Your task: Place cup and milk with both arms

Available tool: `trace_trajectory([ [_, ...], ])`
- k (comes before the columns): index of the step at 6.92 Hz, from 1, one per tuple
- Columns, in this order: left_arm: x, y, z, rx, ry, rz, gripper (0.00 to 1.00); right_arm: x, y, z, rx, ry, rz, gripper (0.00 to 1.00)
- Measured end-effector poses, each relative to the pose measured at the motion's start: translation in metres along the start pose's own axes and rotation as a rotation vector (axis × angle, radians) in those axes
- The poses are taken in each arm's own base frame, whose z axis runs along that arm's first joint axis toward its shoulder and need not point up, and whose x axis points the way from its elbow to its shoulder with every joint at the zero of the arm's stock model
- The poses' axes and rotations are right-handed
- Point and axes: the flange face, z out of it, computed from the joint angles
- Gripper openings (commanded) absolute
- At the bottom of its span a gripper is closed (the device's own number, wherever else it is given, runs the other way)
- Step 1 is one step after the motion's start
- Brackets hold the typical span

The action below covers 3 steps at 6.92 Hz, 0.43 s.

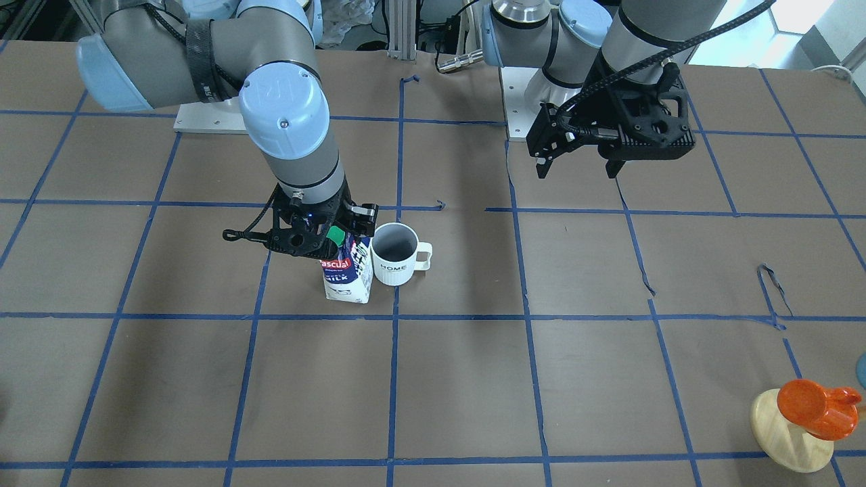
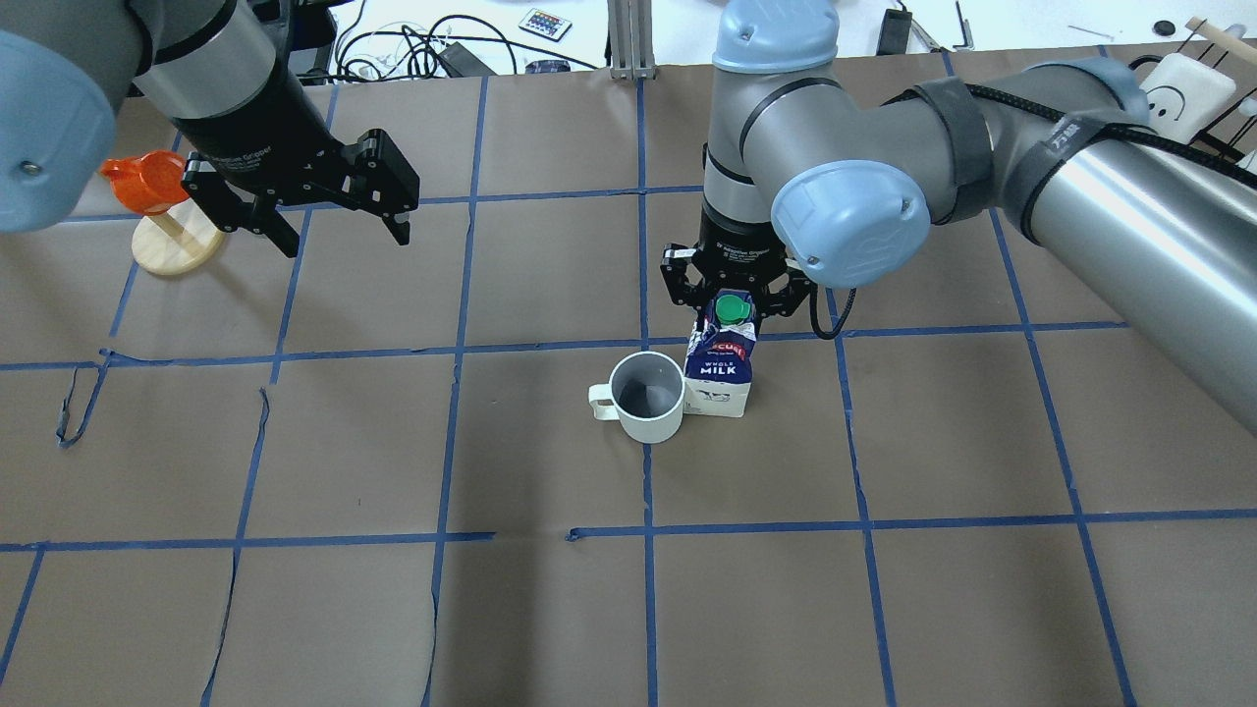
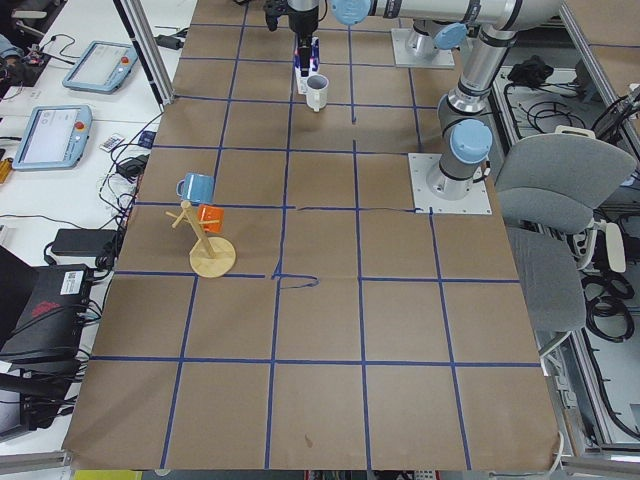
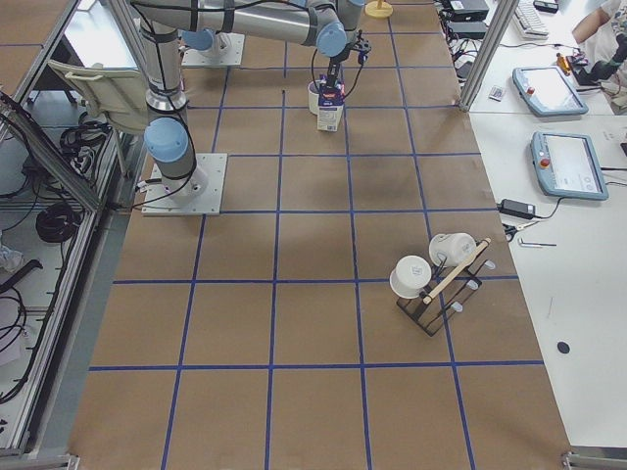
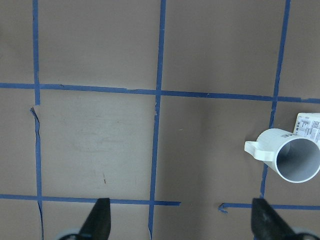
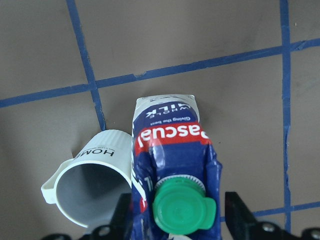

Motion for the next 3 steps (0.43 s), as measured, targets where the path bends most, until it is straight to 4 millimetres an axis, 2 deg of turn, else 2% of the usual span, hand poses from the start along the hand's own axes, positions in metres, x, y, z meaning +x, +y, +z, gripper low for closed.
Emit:
trace_trajectory([
  [2, 0.0, 0.0, 0.0, 0.0, 0.0, 0.0, 1.0, 0.012, -0.004, -0.022, 0.041, -0.012, 0.009, 1.0],
  [3, 0.0, 0.0, 0.0, 0.0, 0.0, 0.0, 1.0, 0.025, -0.008, -0.045, 0.08, -0.026, 0.012, 1.0],
])
